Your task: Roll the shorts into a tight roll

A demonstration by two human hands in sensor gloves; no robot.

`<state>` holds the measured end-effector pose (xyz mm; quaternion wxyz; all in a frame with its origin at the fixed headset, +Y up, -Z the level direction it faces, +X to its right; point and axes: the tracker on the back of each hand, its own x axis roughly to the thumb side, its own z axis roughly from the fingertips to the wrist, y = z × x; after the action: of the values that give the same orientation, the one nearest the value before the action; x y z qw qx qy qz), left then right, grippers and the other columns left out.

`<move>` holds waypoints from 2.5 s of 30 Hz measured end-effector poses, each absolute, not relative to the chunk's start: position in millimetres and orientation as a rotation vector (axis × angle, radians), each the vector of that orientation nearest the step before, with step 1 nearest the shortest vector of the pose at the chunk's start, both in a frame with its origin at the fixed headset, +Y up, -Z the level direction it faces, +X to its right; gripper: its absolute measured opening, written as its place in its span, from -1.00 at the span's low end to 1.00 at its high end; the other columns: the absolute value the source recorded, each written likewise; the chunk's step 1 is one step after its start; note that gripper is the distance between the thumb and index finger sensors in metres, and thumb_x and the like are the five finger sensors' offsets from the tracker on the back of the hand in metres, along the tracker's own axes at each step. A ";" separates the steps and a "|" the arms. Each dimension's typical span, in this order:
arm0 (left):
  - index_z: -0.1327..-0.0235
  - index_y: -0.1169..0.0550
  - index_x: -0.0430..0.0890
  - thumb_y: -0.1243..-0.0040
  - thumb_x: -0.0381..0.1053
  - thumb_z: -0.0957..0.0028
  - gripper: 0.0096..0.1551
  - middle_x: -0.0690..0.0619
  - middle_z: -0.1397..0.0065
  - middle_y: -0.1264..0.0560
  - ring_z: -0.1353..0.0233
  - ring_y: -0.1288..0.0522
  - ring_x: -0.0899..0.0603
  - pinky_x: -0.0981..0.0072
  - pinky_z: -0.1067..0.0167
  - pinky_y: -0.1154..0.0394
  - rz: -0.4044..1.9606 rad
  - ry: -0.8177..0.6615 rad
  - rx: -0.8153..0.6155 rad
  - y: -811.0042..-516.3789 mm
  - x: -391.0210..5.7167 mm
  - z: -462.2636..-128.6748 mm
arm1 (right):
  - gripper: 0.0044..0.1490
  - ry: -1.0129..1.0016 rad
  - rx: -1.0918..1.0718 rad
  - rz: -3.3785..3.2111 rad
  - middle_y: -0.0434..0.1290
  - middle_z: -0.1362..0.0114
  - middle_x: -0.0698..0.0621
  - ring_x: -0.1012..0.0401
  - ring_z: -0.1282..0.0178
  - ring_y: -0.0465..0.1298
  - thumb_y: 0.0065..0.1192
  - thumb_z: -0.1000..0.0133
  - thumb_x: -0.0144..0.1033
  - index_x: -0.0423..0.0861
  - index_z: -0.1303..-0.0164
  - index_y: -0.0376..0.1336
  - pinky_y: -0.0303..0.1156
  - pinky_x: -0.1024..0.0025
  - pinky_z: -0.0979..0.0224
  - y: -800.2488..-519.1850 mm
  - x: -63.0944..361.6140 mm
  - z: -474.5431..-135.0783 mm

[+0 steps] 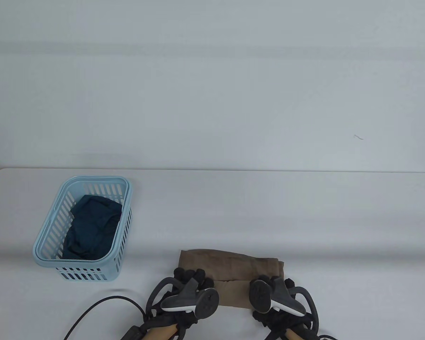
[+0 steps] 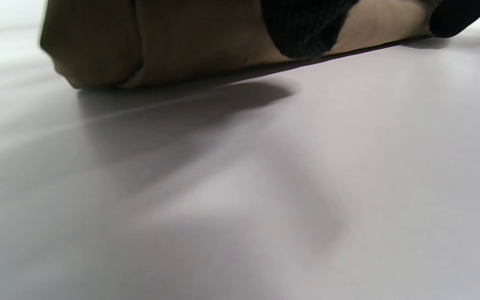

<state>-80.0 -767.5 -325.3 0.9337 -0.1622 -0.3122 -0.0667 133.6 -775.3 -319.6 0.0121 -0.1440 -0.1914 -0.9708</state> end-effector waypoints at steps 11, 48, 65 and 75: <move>-0.50 -0.34 -0.22 -0.03 -0.09 -0.13 -0.36 -0.22 -0.41 -0.54 -0.34 -0.57 -0.31 -0.41 -0.36 -0.27 0.015 -0.594 -0.234 -757.0 -97.2 -334.7 | -0.15 -0.698 -0.539 -3.272 0.14 -0.65 -0.21 -0.11 -0.60 0.20 0.09 -0.10 -0.19 -0.14 -0.60 -0.03 -0.15 -0.46 -0.51 -761.2 147.0 -326.1; -0.56 -0.25 -0.20 0.01 -0.02 -0.21 -0.34 -0.37 -0.68 -0.12 -0.62 -0.17 -0.52 -0.63 -0.33 0.04 -0.005 -0.630 -0.348 -749.0 -94.6 -323.4 | -0.30 -0.180 -0.750 -3.284 0.12 -0.70 -0.07 -0.09 -0.70 0.08 0.06 -0.12 -0.19 0.00 -0.53 0.12 -0.08 -0.36 -0.58 -749.9 136.7 -309.9; -0.61 -0.08 -0.26 0.08 0.00 -0.23 -0.25 -0.38 -0.68 -0.02 -0.63 -0.06 -0.54 -0.62 -0.32 0.12 0.111 -0.609 -0.339 -741.7 -105.3 -330.2 | -0.23 -0.442 -0.704 -3.097 -0.07 -0.73 -0.06 -0.11 -0.71 0.03 0.04 -0.15 -0.24 0.01 -0.58 -0.07 0.00 -0.28 -0.58 -769.5 126.8 -318.9; -0.61 -0.10 -0.26 0.08 0.01 -0.23 -0.25 -0.39 -0.68 -0.03 -0.63 -0.07 -0.55 -0.63 -0.32 0.11 0.212 -0.585 -0.161 -713.1 -130.3 -324.4 | -0.20 -0.309 -0.610 -3.024 0.00 -0.69 -0.06 -0.09 -0.59 0.18 0.08 -0.11 -0.21 0.03 -0.57 -0.07 0.20 -0.10 -0.50 -771.2 133.0 -327.4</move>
<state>-130.3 -713.1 -324.4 0.9488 -0.0793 -0.2873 0.1043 133.0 -771.2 -327.4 0.0208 -0.1968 -0.0995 -0.9752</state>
